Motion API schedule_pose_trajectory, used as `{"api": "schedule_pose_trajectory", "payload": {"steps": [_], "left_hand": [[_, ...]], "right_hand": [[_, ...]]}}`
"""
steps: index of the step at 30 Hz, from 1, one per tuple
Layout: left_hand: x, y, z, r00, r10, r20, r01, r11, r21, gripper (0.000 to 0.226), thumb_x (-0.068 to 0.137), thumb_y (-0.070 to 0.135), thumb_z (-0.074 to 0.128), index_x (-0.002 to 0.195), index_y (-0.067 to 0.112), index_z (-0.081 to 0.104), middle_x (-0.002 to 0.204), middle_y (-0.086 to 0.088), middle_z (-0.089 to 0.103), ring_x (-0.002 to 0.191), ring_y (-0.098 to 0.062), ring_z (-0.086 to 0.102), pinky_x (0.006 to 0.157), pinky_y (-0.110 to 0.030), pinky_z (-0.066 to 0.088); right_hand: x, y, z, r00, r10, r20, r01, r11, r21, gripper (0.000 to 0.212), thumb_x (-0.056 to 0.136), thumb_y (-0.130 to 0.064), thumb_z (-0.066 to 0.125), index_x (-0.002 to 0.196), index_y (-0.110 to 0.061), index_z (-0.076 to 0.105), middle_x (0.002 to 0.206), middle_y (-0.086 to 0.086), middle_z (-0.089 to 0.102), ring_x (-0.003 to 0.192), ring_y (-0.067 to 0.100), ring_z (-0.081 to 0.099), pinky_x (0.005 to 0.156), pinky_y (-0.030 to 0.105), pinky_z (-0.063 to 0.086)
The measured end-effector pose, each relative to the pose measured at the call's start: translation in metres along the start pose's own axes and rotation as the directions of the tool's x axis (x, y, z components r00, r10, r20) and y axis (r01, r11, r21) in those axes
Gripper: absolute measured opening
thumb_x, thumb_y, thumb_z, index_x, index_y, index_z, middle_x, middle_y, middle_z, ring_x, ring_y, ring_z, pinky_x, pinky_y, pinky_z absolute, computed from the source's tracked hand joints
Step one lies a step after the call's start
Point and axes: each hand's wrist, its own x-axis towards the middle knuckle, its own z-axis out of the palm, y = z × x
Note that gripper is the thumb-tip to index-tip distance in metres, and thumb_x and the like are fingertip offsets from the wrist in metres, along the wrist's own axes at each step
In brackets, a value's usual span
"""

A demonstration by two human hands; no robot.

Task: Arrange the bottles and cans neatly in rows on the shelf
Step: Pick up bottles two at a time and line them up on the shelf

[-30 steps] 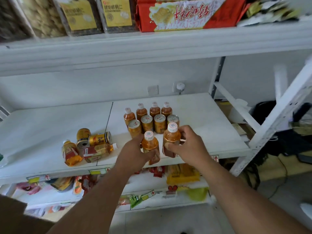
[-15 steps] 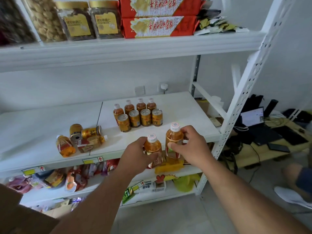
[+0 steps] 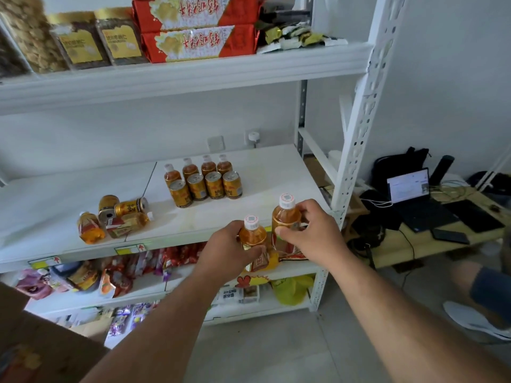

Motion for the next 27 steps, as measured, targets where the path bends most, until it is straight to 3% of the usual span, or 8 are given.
{"api": "schedule_pose_trajectory", "payload": {"steps": [6,11,19,22,27], "left_hand": [[0.029,0.015,0.014,1.0,0.018,-0.009,-0.018,1.0,-0.005,0.045,0.077,0.042,0.081,0.114,0.034,0.059,0.095,0.016,0.068,0.08,-0.005,0.066,0.07,-0.035,0.061],[0.077,0.016,0.019,0.998,0.049,-0.026,-0.049,0.999,0.005,0.048,0.076,0.044,0.079,0.118,0.032,0.06,0.099,0.019,0.067,0.089,0.0,0.061,0.071,-0.019,0.05],[0.147,0.018,0.024,0.996,0.09,0.006,-0.09,0.996,-0.001,0.049,0.076,0.041,0.079,0.12,0.03,0.059,0.103,0.016,0.068,0.094,-0.005,0.065,0.08,-0.027,0.054],[0.17,0.021,0.026,0.997,0.076,0.005,-0.076,0.997,-0.002,0.051,0.077,0.038,0.08,0.122,0.028,0.058,0.105,0.014,0.068,0.096,-0.007,0.064,0.08,-0.026,0.052],[0.211,0.026,0.031,0.998,0.064,-0.019,-0.064,0.998,0.015,0.055,0.077,0.038,0.079,0.126,0.028,0.057,0.109,0.012,0.068,0.099,-0.008,0.063,0.082,-0.03,0.054]], "right_hand": [[0.025,0.011,-0.015,1.0,0.008,-0.006,-0.008,1.0,-0.015,0.046,0.074,-0.041,0.086,0.108,-0.033,0.055,0.101,-0.018,0.067,0.093,-0.001,0.063,0.076,0.021,0.05],[0.066,0.019,-0.018,0.999,0.029,-0.019,-0.03,0.999,-0.025,0.047,0.075,-0.041,0.085,0.11,-0.034,0.055,0.107,-0.015,0.067,0.1,0.006,0.064,0.085,0.031,0.055],[0.13,0.019,-0.022,0.996,0.076,-0.037,-0.076,0.997,-0.005,0.051,0.078,-0.038,0.085,0.115,-0.036,0.05,0.117,-0.01,0.064,0.107,0.01,0.06,0.07,0.014,0.039],[0.154,0.024,-0.023,0.995,0.093,-0.023,-0.093,0.996,-0.013,0.053,0.079,-0.037,0.084,0.117,-0.037,0.048,0.12,-0.009,0.063,0.109,0.011,0.058,0.074,0.019,0.04],[0.201,0.036,-0.022,0.994,0.102,-0.026,-0.104,0.991,-0.082,0.055,0.079,-0.045,0.082,0.12,-0.041,0.045,0.124,-0.01,0.062,0.112,0.015,0.057,0.095,0.038,0.048]]}}
